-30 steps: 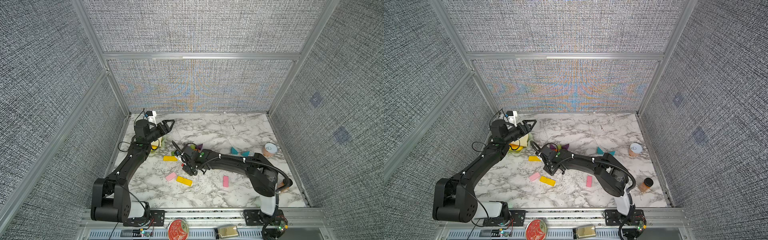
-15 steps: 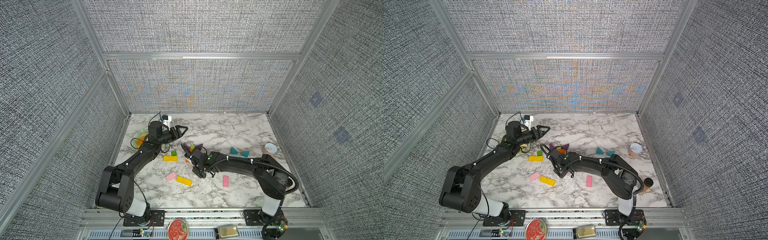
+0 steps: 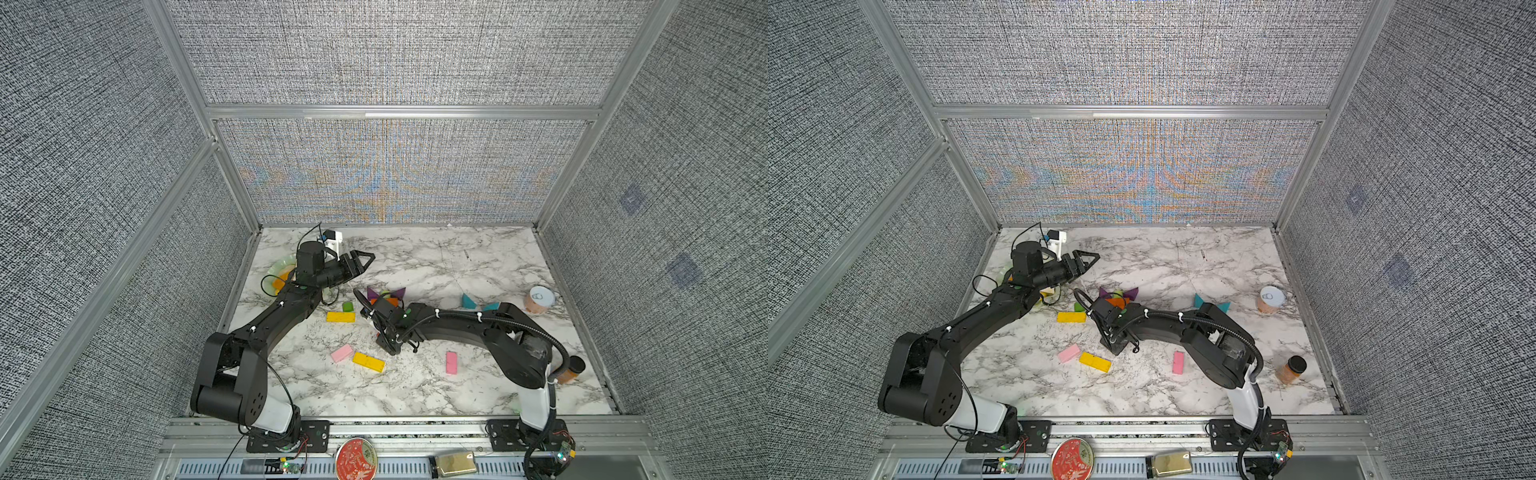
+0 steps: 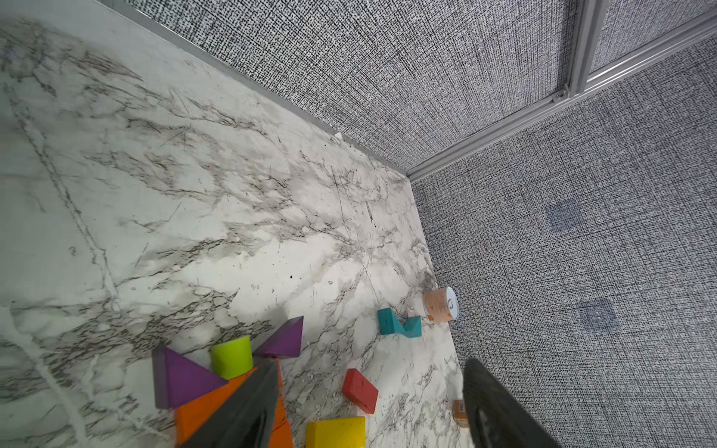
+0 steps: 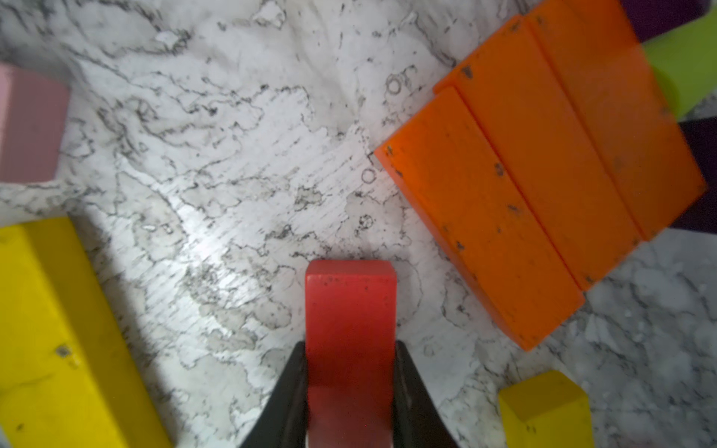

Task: Assemble a carrot with building blocks
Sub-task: Place the building block at the center of the board, then assemble the building block at the center of the board.

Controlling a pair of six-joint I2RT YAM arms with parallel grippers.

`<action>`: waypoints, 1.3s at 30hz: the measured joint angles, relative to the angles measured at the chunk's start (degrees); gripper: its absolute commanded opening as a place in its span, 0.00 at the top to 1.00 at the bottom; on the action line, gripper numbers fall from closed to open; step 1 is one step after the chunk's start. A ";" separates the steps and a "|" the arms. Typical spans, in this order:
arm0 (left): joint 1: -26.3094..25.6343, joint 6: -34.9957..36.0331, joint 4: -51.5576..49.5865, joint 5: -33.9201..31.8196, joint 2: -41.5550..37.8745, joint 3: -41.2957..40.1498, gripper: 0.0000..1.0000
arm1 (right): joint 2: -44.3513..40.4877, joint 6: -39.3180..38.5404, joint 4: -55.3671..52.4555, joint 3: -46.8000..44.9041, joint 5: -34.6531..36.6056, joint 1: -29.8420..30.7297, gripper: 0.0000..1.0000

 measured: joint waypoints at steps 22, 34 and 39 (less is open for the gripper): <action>0.04 2.03 -0.46 -2.10 -3.10 0.28 0.24 | -3.63 4.81 -0.39 -4.83 4.92 0.66 0.47; 0.04 2.29 -0.46 -2.14 -3.15 0.28 0.24 | -2.03 5.68 -0.63 -2.56 8.61 -0.70 0.50; 0.04 2.73 -0.46 -2.16 -3.15 0.28 0.24 | -0.92 5.66 -0.52 -1.42 8.76 -0.72 0.57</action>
